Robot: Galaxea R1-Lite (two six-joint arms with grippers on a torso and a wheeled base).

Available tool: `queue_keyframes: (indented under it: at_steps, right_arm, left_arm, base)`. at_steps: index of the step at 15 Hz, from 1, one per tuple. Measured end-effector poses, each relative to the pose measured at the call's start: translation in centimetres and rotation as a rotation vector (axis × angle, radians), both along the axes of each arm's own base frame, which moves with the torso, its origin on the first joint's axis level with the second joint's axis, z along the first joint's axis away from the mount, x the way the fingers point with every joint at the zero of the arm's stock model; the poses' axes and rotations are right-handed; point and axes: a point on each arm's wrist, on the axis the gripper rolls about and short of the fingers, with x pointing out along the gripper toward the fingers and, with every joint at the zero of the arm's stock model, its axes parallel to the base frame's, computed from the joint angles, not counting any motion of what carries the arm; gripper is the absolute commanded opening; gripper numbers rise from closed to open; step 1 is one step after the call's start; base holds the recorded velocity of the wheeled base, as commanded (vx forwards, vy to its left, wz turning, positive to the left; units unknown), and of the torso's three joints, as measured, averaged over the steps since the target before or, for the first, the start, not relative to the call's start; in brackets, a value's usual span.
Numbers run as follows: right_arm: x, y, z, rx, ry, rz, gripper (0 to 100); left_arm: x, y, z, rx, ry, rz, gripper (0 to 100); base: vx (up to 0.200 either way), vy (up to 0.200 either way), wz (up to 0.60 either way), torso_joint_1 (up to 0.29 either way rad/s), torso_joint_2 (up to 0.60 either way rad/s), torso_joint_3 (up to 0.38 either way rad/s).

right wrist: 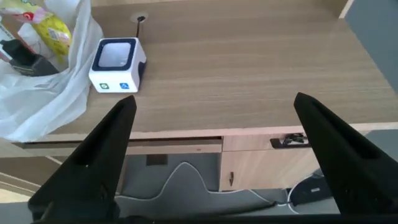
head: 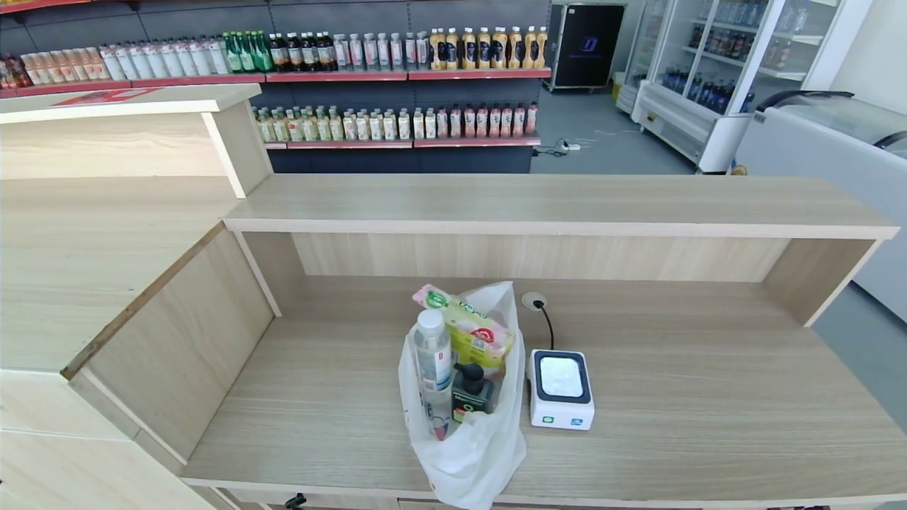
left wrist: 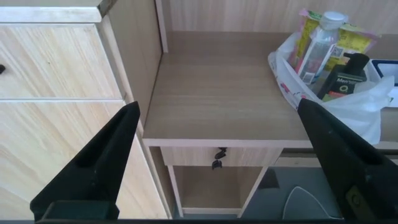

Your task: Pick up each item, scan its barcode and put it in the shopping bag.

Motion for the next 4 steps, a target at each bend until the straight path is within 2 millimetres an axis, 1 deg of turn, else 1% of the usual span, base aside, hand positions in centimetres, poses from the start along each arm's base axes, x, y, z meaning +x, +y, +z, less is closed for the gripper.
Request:
queue_keyframes:
  at_steps: [4]
  right_arm:
    - [-0.46, -0.03, -0.23, 0.007, -0.059, 0.007, 100]
  left_arm:
    - [0.0, 0.0, 0.0, 0.0, 0.0, 0.0, 100]
  base:
    - [0.0, 0.0, 0.0, 0.0, 0.0, 0.0]
